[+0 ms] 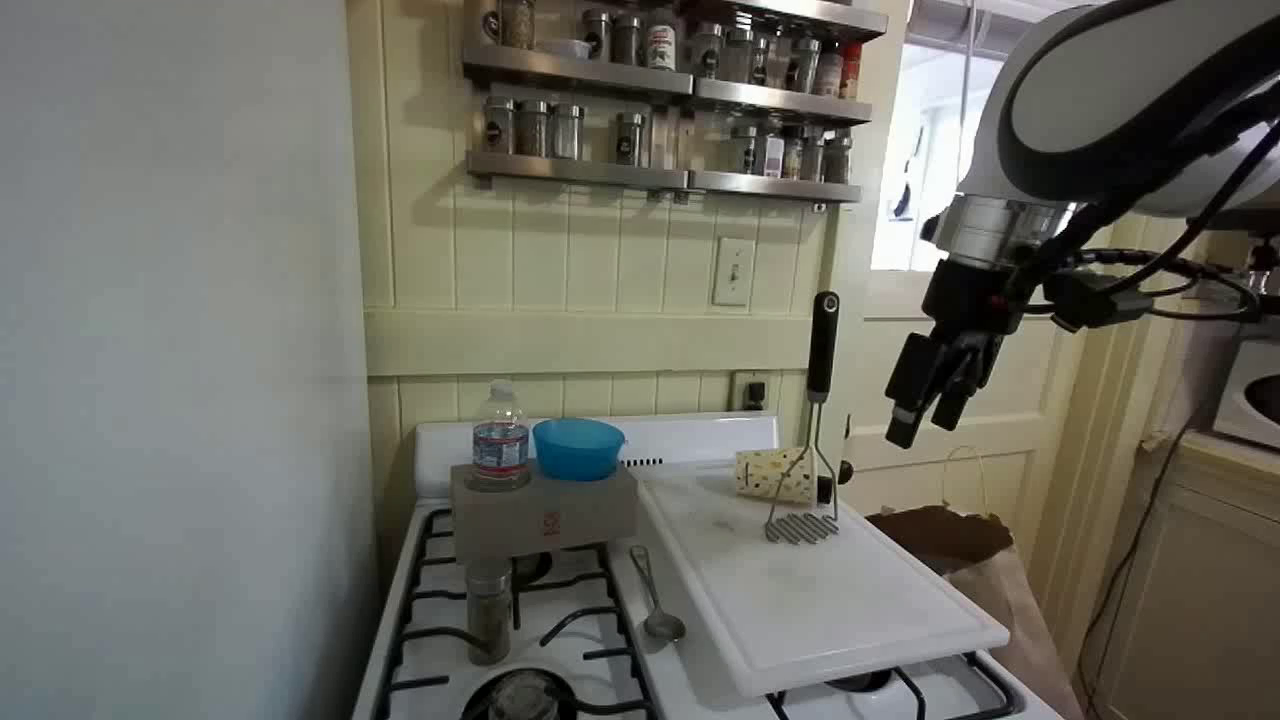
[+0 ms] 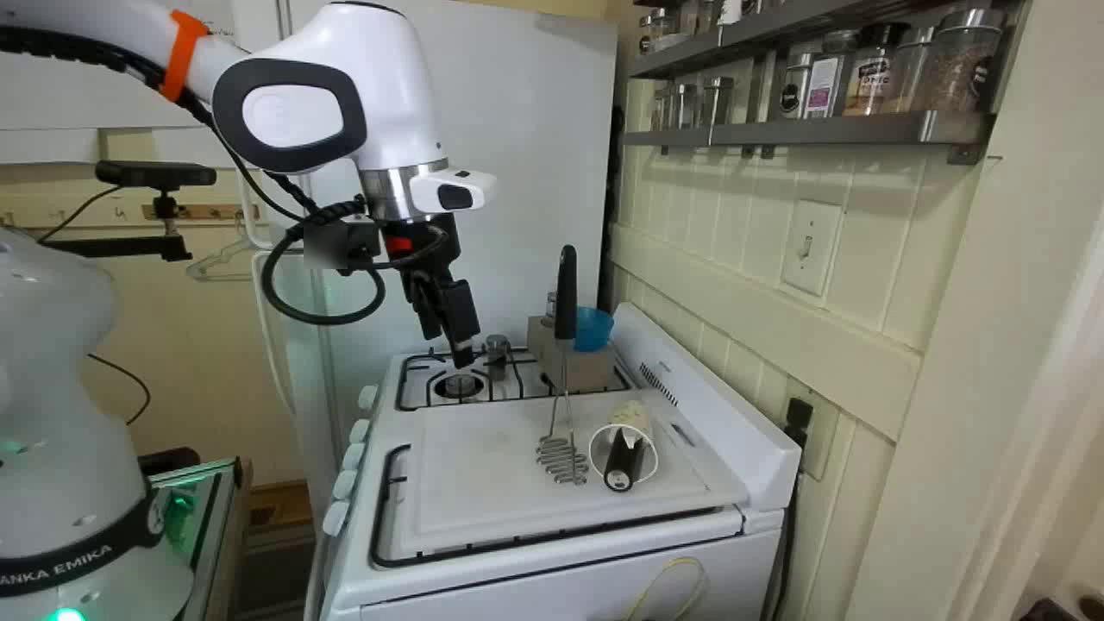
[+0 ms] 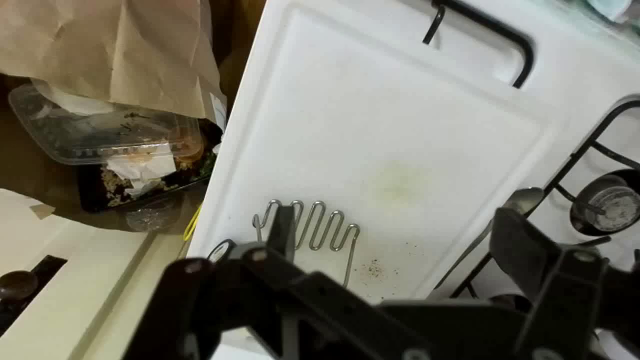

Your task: Take the water bottle out of the box.

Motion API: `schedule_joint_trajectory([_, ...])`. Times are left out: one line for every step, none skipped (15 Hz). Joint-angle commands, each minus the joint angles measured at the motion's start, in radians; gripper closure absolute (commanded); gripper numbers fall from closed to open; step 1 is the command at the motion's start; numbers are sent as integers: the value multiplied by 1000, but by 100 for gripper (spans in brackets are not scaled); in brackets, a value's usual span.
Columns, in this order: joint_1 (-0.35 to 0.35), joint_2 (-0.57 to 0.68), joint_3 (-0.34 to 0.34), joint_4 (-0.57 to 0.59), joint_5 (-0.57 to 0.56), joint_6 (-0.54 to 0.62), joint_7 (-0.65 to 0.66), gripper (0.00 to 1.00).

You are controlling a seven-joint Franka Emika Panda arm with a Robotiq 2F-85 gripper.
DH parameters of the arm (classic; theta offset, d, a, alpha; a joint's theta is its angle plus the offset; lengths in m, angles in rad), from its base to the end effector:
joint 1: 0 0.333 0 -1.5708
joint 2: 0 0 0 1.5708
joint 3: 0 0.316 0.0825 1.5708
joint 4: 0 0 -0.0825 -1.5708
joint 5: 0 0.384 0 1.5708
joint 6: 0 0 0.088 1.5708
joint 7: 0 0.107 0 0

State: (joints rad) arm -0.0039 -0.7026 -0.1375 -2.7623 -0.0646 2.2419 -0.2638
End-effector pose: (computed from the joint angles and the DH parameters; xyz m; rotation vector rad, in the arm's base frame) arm 0.3398 -0.0477 0.4286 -3.1149 -0.2849 -0.2856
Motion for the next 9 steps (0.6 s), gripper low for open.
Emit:
schedule_joint_trajectory([-3,0,4,-4,3,-3,-2,0])
schedule_joint_trajectory([-3,2,4,-10,3,-3,-2,0])
schedule_joint_trajectory([-3,4,4,-14,3,-3,-2,0])
schedule_joint_trajectory([-3,6,4,-14,3,-3,-2,0])
schedule_joint_trajectory([-3,6,4,-14,3,-3,-2,0])
schedule_joint_trajectory([-3,7,4,-14,3,-3,-2,0])
schedule_joint_trajectory([-3,7,4,-14,3,-3,-2,0])
schedule_joint_trajectory([-3,7,4,-14,3,-3,-2,0])
schedule_joint_trajectory([-3,7,4,-14,3,-3,-2,0])
